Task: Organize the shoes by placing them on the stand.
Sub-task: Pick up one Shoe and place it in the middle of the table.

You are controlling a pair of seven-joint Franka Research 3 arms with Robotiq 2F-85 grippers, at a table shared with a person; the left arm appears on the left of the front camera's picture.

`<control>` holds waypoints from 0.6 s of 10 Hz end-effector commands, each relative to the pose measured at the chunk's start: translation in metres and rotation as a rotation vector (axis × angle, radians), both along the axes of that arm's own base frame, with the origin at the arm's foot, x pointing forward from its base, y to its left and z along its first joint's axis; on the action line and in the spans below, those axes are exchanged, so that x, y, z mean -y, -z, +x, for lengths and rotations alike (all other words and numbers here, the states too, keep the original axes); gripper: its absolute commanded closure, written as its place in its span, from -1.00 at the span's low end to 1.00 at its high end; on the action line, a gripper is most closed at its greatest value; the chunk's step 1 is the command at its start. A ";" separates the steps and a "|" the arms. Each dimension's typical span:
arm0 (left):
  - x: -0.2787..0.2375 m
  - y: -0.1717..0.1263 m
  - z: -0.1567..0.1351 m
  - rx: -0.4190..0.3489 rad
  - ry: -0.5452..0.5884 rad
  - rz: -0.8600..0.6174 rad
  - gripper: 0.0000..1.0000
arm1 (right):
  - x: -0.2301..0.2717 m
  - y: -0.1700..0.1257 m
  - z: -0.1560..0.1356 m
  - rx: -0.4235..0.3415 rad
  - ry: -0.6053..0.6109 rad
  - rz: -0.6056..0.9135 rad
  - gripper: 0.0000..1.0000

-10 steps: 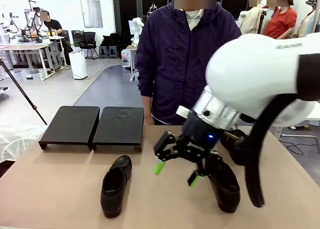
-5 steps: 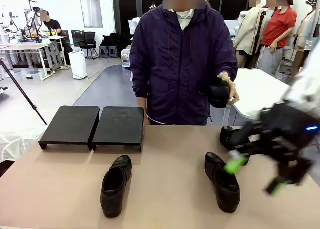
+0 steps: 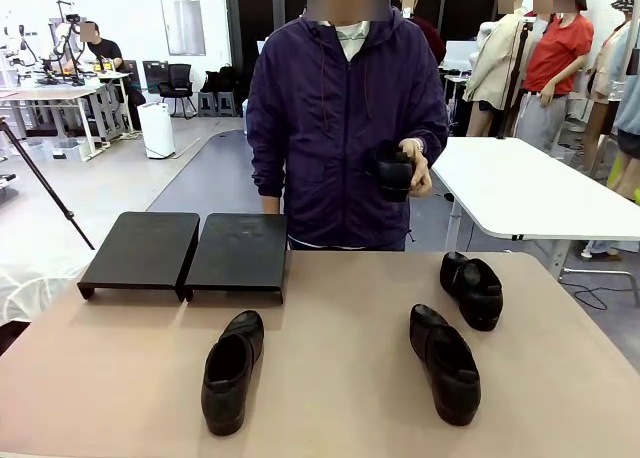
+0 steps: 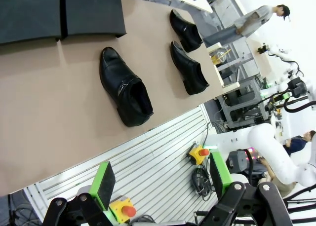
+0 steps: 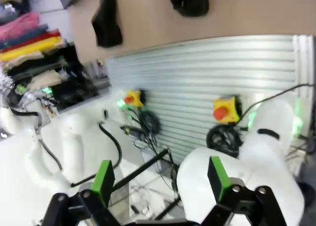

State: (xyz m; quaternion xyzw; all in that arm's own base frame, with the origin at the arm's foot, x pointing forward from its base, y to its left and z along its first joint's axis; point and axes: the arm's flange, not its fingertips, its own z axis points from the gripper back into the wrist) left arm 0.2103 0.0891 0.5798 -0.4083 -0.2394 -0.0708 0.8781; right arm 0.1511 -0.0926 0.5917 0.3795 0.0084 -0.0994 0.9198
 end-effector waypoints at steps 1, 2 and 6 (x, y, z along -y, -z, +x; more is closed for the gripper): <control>0.002 0.003 -0.001 0.016 0.012 -0.011 -1.00 | 0.041 0.010 -0.004 0.149 0.112 0.172 -1.00; 0.002 0.003 -0.001 0.016 0.012 -0.011 -1.00 | 0.056 0.015 -0.008 0.240 0.244 0.171 -1.00; 0.002 0.003 -0.001 0.016 0.012 -0.011 -1.00 | 0.056 0.006 -0.017 0.129 0.177 0.139 -1.00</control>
